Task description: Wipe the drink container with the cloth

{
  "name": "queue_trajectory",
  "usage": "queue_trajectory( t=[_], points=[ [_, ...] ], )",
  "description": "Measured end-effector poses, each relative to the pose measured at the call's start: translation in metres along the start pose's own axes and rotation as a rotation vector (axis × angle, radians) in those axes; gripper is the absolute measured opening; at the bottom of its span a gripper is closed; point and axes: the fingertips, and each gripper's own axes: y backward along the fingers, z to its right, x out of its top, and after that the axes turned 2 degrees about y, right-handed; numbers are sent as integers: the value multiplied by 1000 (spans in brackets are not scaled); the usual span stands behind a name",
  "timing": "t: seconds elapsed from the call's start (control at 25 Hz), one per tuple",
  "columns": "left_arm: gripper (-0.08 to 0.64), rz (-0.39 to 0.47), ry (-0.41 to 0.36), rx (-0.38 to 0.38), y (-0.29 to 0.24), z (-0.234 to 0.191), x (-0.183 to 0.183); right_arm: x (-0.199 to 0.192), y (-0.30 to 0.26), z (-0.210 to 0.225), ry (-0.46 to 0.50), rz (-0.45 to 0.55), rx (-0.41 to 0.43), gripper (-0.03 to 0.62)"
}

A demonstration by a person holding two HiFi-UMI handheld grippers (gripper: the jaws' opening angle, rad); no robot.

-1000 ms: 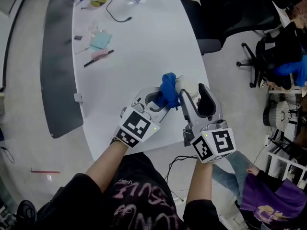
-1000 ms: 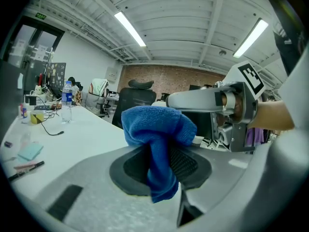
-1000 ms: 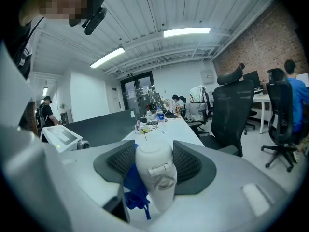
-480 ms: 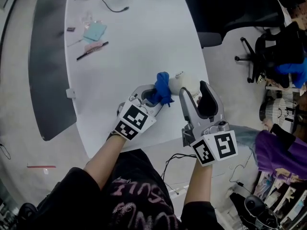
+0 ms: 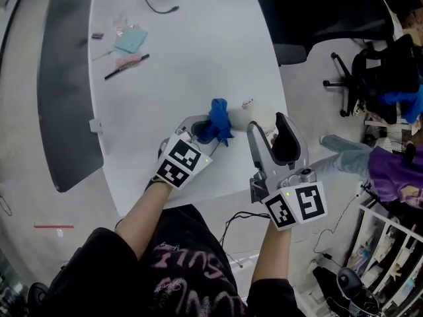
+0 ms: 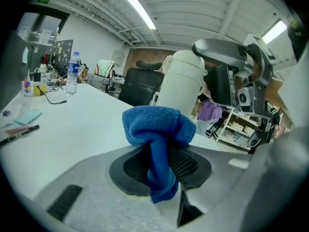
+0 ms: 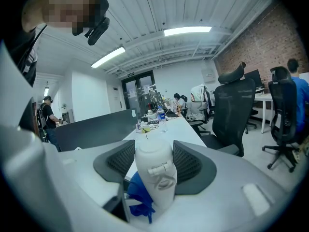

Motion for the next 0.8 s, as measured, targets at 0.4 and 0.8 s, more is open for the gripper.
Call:
queue_trajectory(
  t=[0.4,0.8],
  points=[
    [101,97,-44,26,36,5,38,0,3,2,-13,14,15,262],
    [101,192,-137,-11,51,29,89,-1,-1,0,-9,12,28,267]
  ],
)
